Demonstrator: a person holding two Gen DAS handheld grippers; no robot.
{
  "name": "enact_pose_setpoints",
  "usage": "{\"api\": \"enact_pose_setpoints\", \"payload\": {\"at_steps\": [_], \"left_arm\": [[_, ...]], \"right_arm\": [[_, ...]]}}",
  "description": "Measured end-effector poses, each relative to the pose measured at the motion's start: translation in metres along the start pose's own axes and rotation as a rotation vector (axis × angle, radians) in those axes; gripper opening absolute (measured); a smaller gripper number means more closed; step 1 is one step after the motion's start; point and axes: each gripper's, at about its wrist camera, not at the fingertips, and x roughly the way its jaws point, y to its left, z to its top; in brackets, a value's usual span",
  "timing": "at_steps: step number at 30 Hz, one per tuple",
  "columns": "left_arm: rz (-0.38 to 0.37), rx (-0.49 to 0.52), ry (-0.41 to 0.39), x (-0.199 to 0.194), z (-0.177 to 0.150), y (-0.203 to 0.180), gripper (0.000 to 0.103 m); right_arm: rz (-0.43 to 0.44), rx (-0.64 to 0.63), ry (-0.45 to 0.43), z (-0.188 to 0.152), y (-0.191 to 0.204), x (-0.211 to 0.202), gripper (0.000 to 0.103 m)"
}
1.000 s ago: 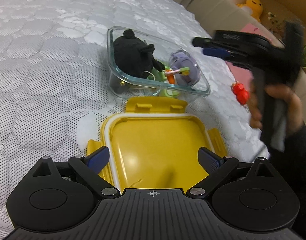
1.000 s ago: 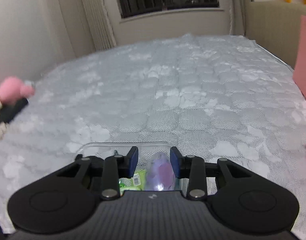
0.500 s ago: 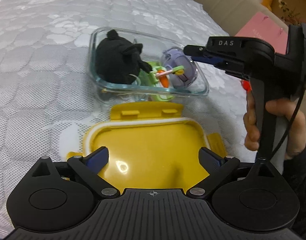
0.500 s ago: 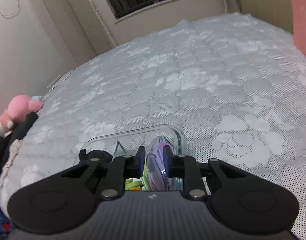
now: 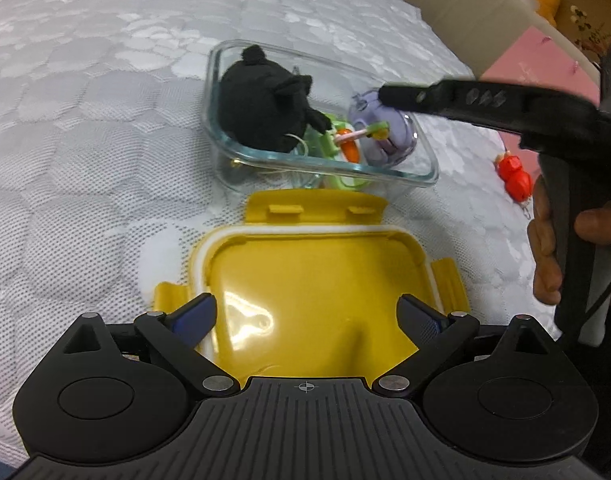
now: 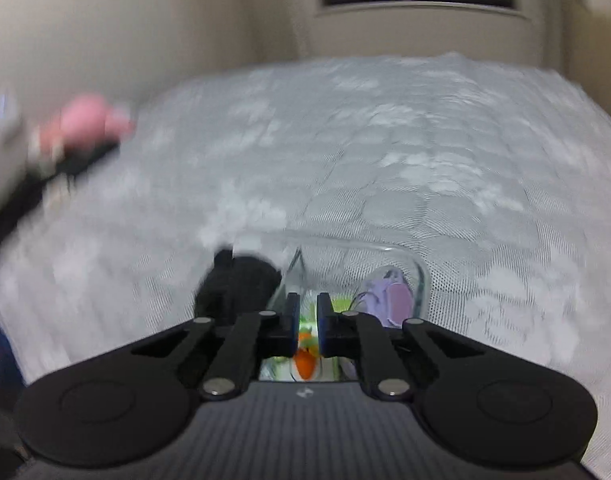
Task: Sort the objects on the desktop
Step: 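Lower the lilac mouse into the glass container and open the right gripper, then reach into the glass container and grasp the lilac mouse with the right gripper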
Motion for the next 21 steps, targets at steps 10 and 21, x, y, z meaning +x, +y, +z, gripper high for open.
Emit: {"api": "enact_pose_setpoints", "payload": {"at_steps": [10, 21], "left_arm": [[0.056, 0.085, -0.067, -0.009, -0.003, -0.005, 0.099], [0.005, 0.059, -0.063, -0.010, -0.007, 0.015, 0.100]], "right_arm": [[-0.102, -0.280, 0.306, 0.024, 0.056, 0.041, 0.033], [-0.220, -0.397, 0.343, 0.013, 0.070, 0.074, 0.038]]}}
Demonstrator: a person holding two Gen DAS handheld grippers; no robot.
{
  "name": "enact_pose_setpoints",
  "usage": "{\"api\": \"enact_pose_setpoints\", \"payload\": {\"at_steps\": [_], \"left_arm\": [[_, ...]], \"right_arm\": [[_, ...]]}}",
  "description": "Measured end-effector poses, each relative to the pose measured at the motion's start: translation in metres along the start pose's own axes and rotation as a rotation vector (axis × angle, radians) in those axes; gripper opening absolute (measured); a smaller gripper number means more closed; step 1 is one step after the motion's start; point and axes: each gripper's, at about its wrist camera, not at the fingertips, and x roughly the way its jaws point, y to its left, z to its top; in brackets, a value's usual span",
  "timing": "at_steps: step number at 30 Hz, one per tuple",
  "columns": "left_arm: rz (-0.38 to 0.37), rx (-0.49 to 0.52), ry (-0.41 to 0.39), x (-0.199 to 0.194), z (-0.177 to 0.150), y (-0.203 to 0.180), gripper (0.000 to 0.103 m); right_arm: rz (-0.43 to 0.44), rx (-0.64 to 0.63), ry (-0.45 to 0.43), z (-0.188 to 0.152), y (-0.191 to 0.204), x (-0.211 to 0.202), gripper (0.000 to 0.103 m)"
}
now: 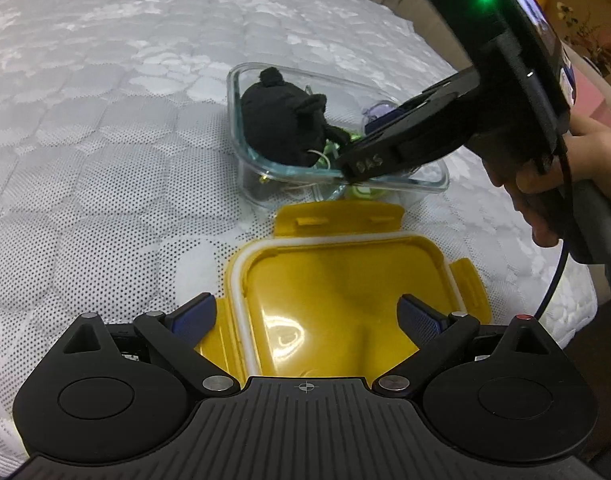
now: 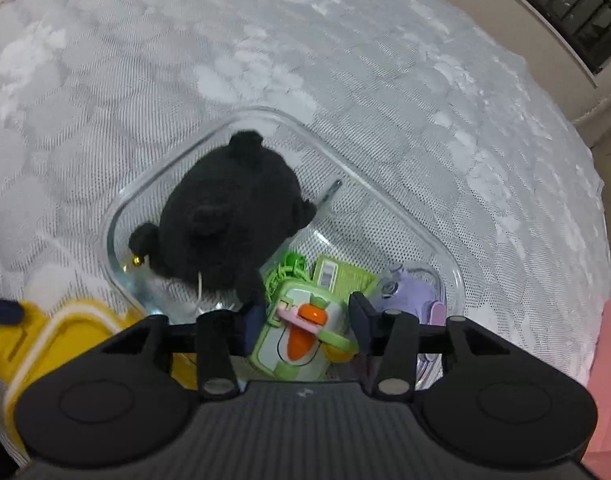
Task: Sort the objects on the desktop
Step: 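Reach into the glass container and grasp the lilac mouse with the right gripper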
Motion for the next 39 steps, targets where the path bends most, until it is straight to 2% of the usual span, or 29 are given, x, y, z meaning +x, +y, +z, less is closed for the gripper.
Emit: {"api": "enact_pose_setpoints", "payload": {"at_steps": [7, 10, 11, 12, 14, 16, 17, 18, 20, 21, 23, 25, 28, 30, 31, 35, 39], "left_arm": [[-0.006, -0.011, -0.004, -0.001, 0.001, 0.000, 0.100], [-0.005, -0.023, -0.015, -0.004, 0.002, 0.001, 0.100], [-0.002, -0.028, -0.017, -0.005, 0.003, 0.001, 0.100], [0.002, -0.031, -0.018, -0.005, 0.003, 0.001, 0.100], [0.008, -0.032, -0.015, -0.005, 0.004, 0.000, 0.100], [0.015, -0.023, -0.009, -0.004, 0.003, -0.001, 0.100], [0.017, -0.020, -0.009, -0.004, 0.003, -0.001, 0.100], [0.018, -0.020, -0.009, -0.004, 0.004, -0.001, 0.100], [0.013, -0.027, -0.009, -0.004, 0.005, 0.000, 0.100], [0.009, -0.031, -0.008, -0.003, 0.006, 0.001, 0.100], [-0.002, -0.033, -0.004, -0.001, 0.006, 0.000, 0.100], [-0.016, -0.033, -0.002, 0.000, 0.005, -0.001, 0.100], [-0.032, -0.023, 0.002, -0.001, 0.003, -0.004, 0.100], [-0.028, -0.015, 0.001, -0.002, 0.002, -0.004, 0.100], [-0.025, -0.013, 0.000, -0.003, 0.001, -0.004, 0.100], [-0.025, -0.049, -0.007, -0.006, 0.000, 0.002, 0.100], [-0.037, -0.054, 0.000, -0.006, -0.001, 0.002, 0.100]], "right_arm": [[0.139, 0.268, -0.118, -0.001, -0.049, -0.022, 0.031], [0.276, 0.484, -0.162, -0.009, -0.083, -0.019, 0.029], [0.336, 0.561, -0.170, -0.014, -0.094, -0.012, 0.021], [0.394, 0.634, -0.177, -0.018, -0.105, -0.005, 0.006], [0.484, 0.740, -0.161, -0.027, -0.119, 0.013, 0.006], [0.538, 0.777, -0.152, -0.033, -0.125, 0.021, 0.008], [0.547, 0.787, -0.157, -0.035, -0.127, 0.021, 0.016], [0.525, 0.775, -0.175, -0.036, -0.127, 0.013, 0.030], [0.420, 0.661, -0.244, -0.033, -0.122, -0.014, 0.043], [0.363, 0.602, -0.274, -0.032, -0.119, -0.028, 0.045], [0.201, 0.464, -0.284, -0.028, -0.108, -0.050, 0.045], [0.128, 0.401, -0.265, -0.028, -0.100, -0.056, 0.045], [0.088, 0.359, -0.214, -0.031, -0.089, -0.047, 0.044], [0.067, 0.332, -0.181, -0.034, -0.080, -0.035, 0.038], [0.053, 0.325, -0.171, -0.037, -0.076, -0.029, 0.039], [-0.068, 0.281, -0.202, -0.040, -0.057, -0.018, 0.039], [-0.066, 0.288, -0.210, -0.041, -0.057, -0.021, 0.036]]}}
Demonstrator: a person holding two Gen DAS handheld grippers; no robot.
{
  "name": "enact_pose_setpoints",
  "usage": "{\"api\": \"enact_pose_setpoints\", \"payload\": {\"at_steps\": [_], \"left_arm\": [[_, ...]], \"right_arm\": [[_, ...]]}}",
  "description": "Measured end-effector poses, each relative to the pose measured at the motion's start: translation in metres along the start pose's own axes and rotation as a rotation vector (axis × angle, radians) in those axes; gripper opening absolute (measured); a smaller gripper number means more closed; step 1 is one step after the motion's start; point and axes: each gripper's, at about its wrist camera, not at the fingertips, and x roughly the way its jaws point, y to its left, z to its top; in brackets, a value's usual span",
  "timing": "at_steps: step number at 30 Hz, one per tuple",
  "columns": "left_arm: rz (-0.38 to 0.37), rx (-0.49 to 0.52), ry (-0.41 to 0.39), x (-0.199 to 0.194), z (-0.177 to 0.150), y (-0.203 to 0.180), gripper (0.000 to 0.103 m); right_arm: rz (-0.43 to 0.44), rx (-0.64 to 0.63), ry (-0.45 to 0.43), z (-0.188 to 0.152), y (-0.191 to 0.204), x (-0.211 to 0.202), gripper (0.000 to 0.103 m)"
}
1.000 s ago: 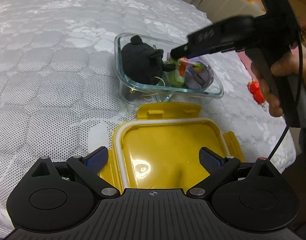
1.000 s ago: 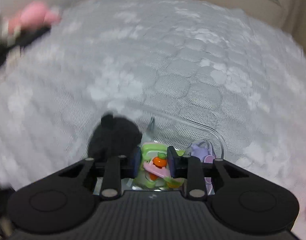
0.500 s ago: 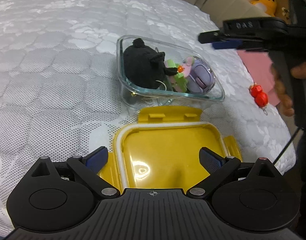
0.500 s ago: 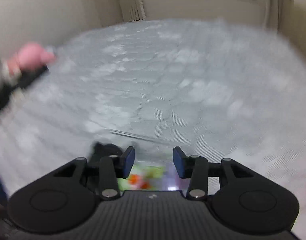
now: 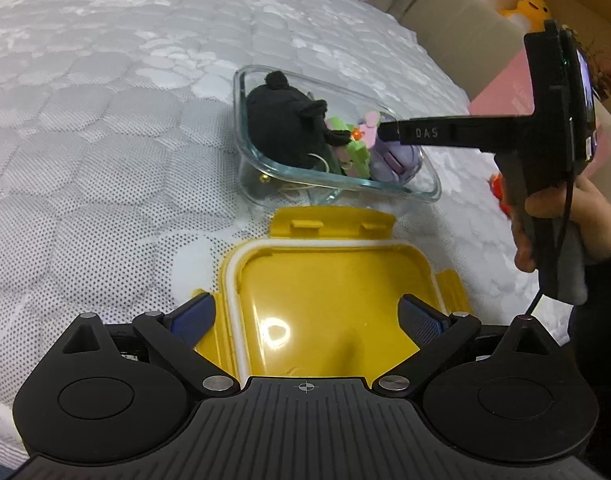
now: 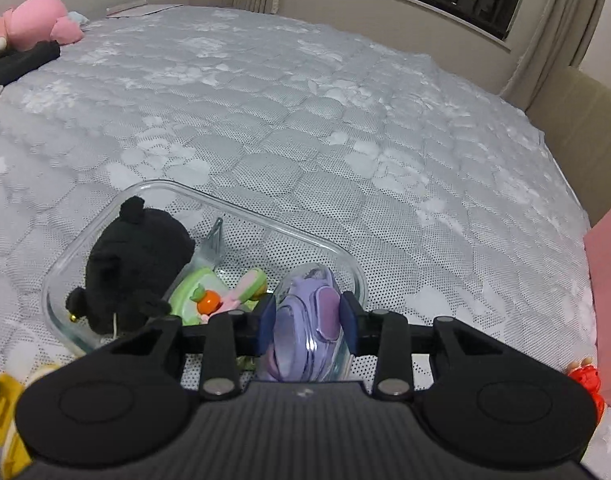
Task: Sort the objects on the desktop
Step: 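Reach into the glass container and grasp the lilac mouse with the right gripper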
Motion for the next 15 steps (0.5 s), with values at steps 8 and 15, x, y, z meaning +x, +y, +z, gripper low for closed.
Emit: {"api": "enact_pose_setpoints", "payload": {"at_steps": [8, 15], "left_arm": [[-0.003, 0.010, 0.002, 0.002, 0.001, -0.004, 0.100], [0.022, 0.007, -0.003, -0.002, -0.002, 0.003, 0.100]], "right_arm": [[0.070, -0.018, -0.006, 0.001, -0.001, -0.017, 0.003], [0.079, 0.006, -0.027, 0.029, -0.004, 0.015, 0.004]]}}
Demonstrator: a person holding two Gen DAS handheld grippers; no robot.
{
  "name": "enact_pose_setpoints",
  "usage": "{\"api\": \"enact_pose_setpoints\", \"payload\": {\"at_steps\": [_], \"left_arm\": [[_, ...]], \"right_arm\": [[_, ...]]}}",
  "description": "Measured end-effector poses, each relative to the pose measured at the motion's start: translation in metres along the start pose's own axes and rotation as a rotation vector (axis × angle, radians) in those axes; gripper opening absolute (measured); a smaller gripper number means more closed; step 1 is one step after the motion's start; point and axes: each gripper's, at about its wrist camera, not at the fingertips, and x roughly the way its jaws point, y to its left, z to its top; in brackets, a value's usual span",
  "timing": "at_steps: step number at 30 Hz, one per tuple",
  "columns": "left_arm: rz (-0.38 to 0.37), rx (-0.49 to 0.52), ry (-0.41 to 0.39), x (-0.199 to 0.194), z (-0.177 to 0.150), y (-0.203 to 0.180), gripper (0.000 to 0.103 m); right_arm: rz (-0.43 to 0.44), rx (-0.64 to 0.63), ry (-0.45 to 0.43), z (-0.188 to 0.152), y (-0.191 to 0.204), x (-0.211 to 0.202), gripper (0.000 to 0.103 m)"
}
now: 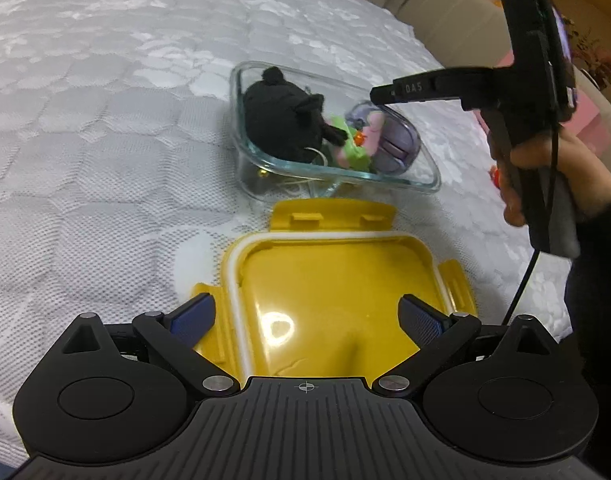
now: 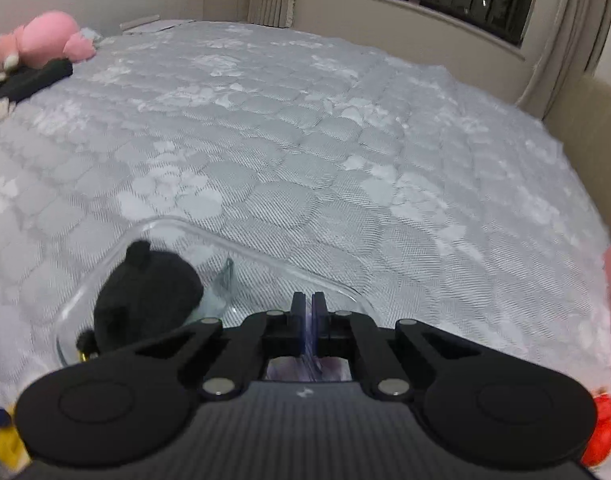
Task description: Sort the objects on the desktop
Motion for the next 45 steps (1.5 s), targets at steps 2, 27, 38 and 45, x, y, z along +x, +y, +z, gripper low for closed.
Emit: {"api": "enact_pose_setpoints", "payload": {"at_steps": [2, 27, 38, 45], "left_arm": [[0.003, -0.019, -0.007, -0.002, 0.001, 0.005, 0.100], [-0.010, -0.052, -0.017, -0.002, 0.006, 0.013, 0.102], [0.000, -0.048, -0.016, -0.003, 0.006, 0.012, 0.102], [-0.003, -0.076, -0.016, 0.000, 0.011, 0.018, 0.102]], "right_arm": [[0.024, 0.023, -0.001, 0.003, -0.006, -0.004, 0.006], [-0.071, -0.124, 0.002, -0.022, 0.009, -0.013, 0.039], [0.152, 0.154, 0.011, -0.008, -0.025, 0.002, 0.039], [0.061, 0.161, -0.106, -0.009, -0.036, -0.040, 0.039]]}}
